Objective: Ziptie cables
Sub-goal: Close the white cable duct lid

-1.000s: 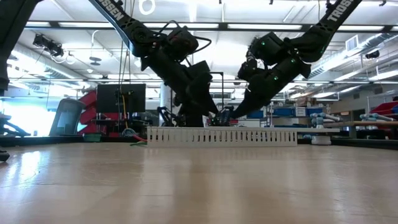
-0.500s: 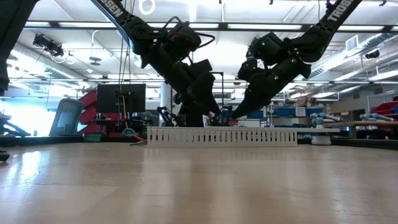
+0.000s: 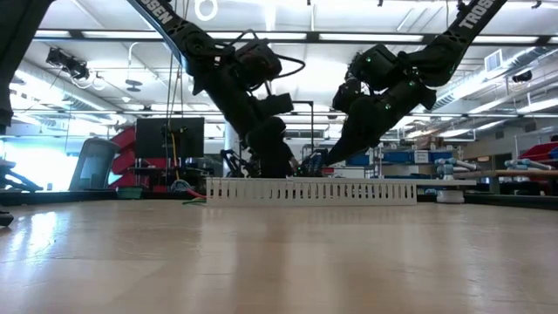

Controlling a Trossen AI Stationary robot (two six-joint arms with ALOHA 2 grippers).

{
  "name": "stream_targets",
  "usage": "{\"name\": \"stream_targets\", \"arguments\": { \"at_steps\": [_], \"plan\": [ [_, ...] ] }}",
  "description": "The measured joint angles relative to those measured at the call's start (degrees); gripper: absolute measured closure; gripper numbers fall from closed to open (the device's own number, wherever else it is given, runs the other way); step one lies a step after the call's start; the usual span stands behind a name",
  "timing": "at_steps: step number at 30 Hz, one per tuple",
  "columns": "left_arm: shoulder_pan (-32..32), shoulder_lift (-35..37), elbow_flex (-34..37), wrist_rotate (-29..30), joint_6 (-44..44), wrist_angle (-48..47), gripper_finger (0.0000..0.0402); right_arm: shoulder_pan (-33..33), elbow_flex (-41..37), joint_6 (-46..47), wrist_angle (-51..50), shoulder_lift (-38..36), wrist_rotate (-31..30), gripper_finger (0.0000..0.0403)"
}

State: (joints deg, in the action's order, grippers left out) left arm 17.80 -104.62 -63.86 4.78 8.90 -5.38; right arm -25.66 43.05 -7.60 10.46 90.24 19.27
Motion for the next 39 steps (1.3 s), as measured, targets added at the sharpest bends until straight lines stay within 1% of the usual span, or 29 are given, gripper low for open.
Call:
{"name": "stream_targets", "arguments": {
  "at_steps": [3, 8, 12, 16, 20, 23, 28, 31, 34, 38, 39],
  "plan": [
    [0.77, 0.00, 0.64, 0.07, 0.01, -0.27, 0.0046, 0.06, 0.00, 0.10, 0.04, 0.00, -0.02, 0.0403],
    [2.15, 0.07, 2.77, -0.14, -3.20, -0.66, 0.0046, 0.06, 0.00, 0.55, 0.09, 0.00, -0.02, 0.0403],
    [2.55, 0.07, 4.59, -2.80, -3.59, -0.67, 0.0046, 0.06, 0.00, 0.59, 0.18, 0.00, -0.04, 0.0403],
    [2.47, 0.07, 5.07, -3.00, -3.60, -0.50, 0.0047, 0.06, 0.00, 0.61, 1.32, 0.00, -0.31, 0.0403],
    [2.45, 0.07, 5.07, -3.14, -3.13, 0.93, 0.0052, 0.03, 0.00, 0.66, 5.32, 0.68, -3.53, 0.0403],
    [2.45, 0.07, 5.07, -3.15, -2.02, 1.36, 0.0069, -0.26, 0.10, 0.37, 8.23, 1.73, -5.26, 0.0403],
    [2.45, 0.07, 5.07, -3.37, -1.78, 2.03, 0.0122, -1.07, 0.00, 0.82, 9.00, 3.22, -4.88, 0.0403],
    [2.45, 0.01, 5.07, -3.37, -1.83, 3.35, 0.0147, -1.23, 0.00, 1.53, 8.99, 3.50, -4.46, 0.0403],
    [2.44, 0.00, 5.07, -3.30, -1.69, 4.71, 0.0157, -1.23, 0.02, 1.53, 9.14, 3.50, -4.13, 0.0403],
    [2.45, -0.85, 5.07, -2.95, -1.63, 6.96, 0.0160, -1.19, 0.02, 1.51, 9.03, 3.48, -4.09, 0.0403],
    [2.45, -1.17, 5.07, -2.91, -1.61, 6.34, 0.0160, -1.21, 0.02, 1.51, 8.73, 3.48, -4.07, 0.0403]
  ]
}}
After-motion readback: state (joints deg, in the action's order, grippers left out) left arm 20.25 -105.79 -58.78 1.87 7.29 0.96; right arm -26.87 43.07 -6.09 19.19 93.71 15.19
